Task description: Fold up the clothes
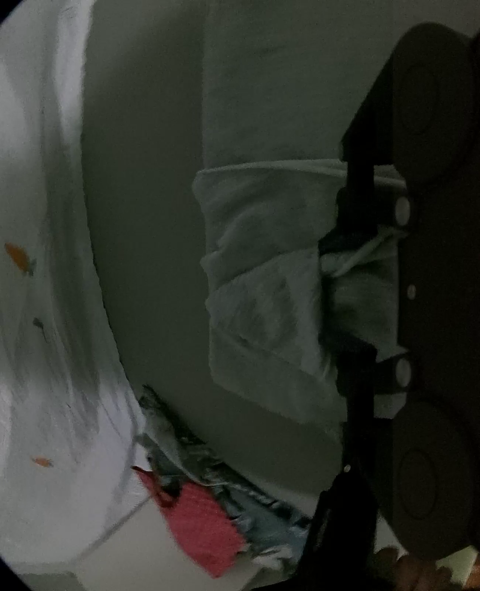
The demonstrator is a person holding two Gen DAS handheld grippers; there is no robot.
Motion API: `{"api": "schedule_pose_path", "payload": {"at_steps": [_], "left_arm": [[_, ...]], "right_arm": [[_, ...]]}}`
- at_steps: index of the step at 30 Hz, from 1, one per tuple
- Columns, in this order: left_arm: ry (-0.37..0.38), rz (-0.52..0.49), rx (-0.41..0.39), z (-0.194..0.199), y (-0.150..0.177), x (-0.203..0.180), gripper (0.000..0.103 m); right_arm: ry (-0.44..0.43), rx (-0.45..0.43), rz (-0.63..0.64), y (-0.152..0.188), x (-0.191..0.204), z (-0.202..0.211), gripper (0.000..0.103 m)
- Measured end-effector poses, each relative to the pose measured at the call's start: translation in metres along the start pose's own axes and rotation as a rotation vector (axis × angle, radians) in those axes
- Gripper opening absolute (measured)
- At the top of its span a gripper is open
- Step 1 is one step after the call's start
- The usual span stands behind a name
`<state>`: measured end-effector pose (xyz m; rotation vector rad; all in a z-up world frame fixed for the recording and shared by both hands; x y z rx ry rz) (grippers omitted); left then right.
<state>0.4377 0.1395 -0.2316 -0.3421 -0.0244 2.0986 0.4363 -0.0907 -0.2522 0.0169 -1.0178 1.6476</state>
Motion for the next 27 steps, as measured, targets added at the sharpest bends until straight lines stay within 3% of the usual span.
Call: {"api": "schedule_pose_path", "payload": {"at_steps": [4, 6, 10, 13, 15, 17, 20, 22, 23, 27], "left_arm": [[0.009, 0.005, 0.018, 0.000, -0.001, 0.001, 0.019], [0.014, 0.008, 0.026, 0.000, -0.002, 0.003, 0.019], [0.026, 0.024, 0.032, 0.000, -0.001, 0.006, 0.019], [0.035, 0.039, 0.030, -0.002, 0.000, 0.005, 0.019], [0.036, 0.050, 0.034, -0.003, 0.001, 0.005, 0.019], [0.035, 0.056, 0.036, -0.004, 0.001, 0.004, 0.019], [0.033, 0.056, 0.030, -0.004, 0.003, 0.004, 0.019], [0.031, 0.056, 0.027, -0.004, 0.005, 0.003, 0.019], [0.030, 0.056, 0.026, -0.004, 0.005, 0.003, 0.019], [0.028, 0.054, 0.023, -0.003, 0.003, 0.005, 0.019]], "right_arm": [[0.089, 0.010, 0.167, -0.008, 0.005, -0.008, 0.053], [0.140, -0.007, 0.216, -0.015, 0.000, -0.008, 0.043], [0.276, -0.151, -0.008, -0.040, -0.055, 0.014, 0.042], [0.327, -0.181, -0.081, -0.046, -0.080, 0.032, 0.040], [0.314, -0.187, -0.083, -0.046, -0.079, 0.038, 0.040], [0.239, -0.200, -0.112, -0.042, -0.071, 0.040, 0.042], [0.145, -0.137, -0.092, -0.031, -0.055, 0.028, 0.049], [0.084, -0.091, -0.075, -0.022, -0.043, 0.019, 0.045], [0.083, -0.072, -0.052, -0.019, -0.040, 0.018, 0.037], [0.103, -0.034, 0.031, -0.006, -0.032, 0.024, 0.034]]}}
Point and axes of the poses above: each gripper's, at about its wrist camera, not at the fingertips, and z roughly against the way its jaws point, x to its left, y to its underside, the point moved 7 cm from there along -z, roughly the way its jaws point, and after that the axes turned 15 degrees about -y, right-handed, at the moved point
